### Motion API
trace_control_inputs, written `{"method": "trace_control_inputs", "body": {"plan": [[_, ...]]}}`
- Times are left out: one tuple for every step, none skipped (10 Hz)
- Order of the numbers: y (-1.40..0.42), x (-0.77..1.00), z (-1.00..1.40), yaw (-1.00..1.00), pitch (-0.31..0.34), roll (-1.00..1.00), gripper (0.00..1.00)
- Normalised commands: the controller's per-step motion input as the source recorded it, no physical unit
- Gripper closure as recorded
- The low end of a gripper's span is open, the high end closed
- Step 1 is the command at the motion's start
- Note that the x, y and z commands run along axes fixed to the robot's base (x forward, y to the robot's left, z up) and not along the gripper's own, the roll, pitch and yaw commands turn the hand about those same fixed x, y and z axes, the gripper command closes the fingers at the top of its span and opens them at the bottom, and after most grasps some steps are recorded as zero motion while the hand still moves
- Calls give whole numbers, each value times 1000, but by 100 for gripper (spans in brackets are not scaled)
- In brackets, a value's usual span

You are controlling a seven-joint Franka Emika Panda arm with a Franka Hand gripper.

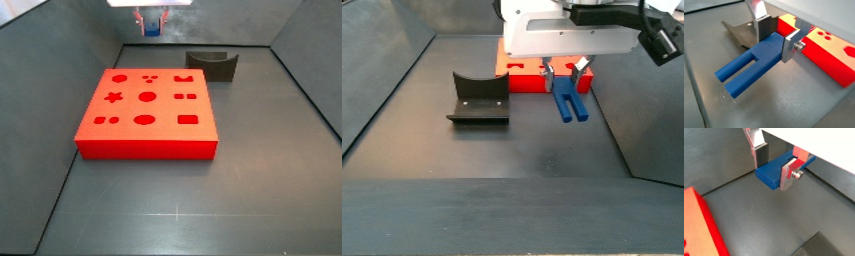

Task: Pick up the square-circle object. Move up. Rotate the square-circle object. Place the square-circle object on the fixture. Regrasp the square-circle object. Move to above the board. Insert the square-circle object.
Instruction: Rotate the square-circle object.

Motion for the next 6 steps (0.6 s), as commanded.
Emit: {"method": "trace_control_inputs", "body": {"plan": [[19, 23, -15, -568, -44, -40, 100], [19, 22, -16, -325, -44, -40, 100], [18, 21, -16, -247, -43, -40, 100], [0, 0, -1000, 0, 0, 0, 100], [0, 4, -1000, 33, -5, 0, 100], [-3, 20, -1000, 35, -28, -17, 100]]}}
